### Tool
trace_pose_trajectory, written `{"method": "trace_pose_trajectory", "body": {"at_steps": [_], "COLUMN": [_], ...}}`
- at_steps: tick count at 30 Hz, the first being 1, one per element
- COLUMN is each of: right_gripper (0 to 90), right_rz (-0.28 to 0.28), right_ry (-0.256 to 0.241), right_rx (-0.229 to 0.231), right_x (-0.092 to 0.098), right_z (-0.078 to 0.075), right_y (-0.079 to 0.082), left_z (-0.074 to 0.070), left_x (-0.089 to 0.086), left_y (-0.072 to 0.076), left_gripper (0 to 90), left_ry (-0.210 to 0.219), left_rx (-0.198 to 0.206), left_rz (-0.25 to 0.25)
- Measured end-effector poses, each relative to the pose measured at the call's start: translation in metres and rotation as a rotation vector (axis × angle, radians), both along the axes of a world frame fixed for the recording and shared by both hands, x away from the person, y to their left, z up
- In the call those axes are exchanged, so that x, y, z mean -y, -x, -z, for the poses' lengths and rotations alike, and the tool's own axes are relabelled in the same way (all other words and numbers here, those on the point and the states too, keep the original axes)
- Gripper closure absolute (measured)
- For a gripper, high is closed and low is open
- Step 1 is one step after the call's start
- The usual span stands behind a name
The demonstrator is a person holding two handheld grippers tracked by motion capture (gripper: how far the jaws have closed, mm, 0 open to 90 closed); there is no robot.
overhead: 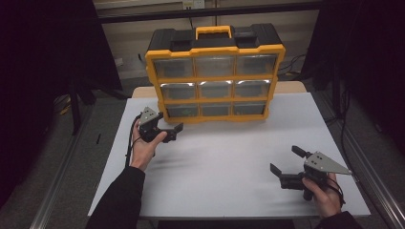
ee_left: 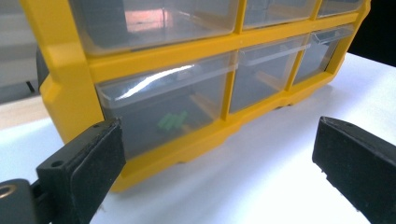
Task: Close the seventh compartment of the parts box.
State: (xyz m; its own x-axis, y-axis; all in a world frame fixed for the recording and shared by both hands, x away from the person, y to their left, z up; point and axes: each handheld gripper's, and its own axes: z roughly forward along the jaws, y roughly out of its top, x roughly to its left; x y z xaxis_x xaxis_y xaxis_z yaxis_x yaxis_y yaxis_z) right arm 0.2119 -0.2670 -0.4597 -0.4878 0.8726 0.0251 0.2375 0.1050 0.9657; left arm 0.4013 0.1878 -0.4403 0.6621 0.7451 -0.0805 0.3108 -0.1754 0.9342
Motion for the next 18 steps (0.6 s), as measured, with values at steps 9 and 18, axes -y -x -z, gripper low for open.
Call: {"method": "trace_pose_trajectory", "body": {"at_steps": [9,18], "right_gripper": [0.3,0.3], "right_rz": [0.001,0.005], "right_ry": [0.002,0.001], "right_rx": [0.001,0.002], "right_x": [0.001,0.000], "right_z": [0.000,0.000], "right_y": [0.000,0.000], "left_z": [-0.005,-0.001], "left_x": [-0.006,-0.014], "left_y": [0.023,0.047], "left_gripper": [2.8,3.1], "left_ry": [-0.047,-0.055], "left_rx": [0.045,0.054], "left_rz": [0.011,0.004]}}
